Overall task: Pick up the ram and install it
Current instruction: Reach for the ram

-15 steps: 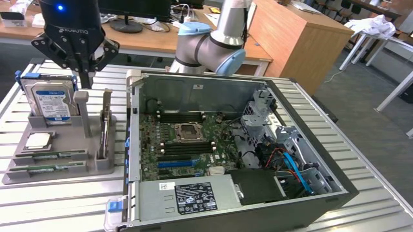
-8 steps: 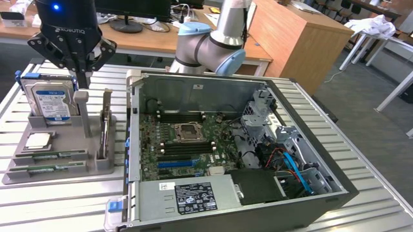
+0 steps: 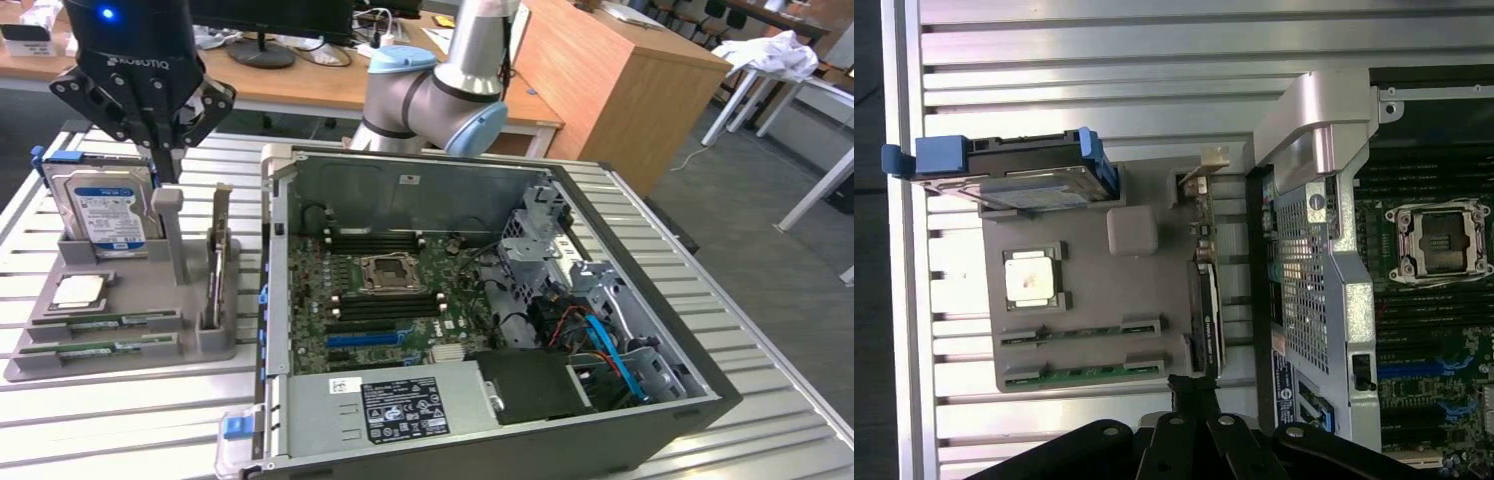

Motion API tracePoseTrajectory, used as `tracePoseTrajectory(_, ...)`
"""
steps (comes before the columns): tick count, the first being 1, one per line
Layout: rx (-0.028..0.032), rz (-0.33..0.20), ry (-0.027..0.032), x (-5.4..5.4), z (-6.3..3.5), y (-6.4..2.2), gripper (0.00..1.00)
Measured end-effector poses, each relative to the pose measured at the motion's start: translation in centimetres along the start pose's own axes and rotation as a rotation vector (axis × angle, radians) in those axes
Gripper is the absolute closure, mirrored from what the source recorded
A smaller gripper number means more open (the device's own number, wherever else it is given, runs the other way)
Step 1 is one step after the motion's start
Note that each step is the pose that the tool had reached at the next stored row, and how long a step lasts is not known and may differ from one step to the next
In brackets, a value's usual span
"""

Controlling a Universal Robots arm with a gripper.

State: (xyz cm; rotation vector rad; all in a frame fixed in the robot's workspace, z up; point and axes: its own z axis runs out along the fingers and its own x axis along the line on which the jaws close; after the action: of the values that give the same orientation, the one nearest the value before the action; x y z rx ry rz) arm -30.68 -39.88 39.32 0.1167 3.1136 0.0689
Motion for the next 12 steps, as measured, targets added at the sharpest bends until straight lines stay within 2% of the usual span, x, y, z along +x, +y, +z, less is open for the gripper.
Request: tracePoseTrajectory(12, 0.0000, 0.000, 0.0001, 0.43, 0.05, -0.22, 0.90)
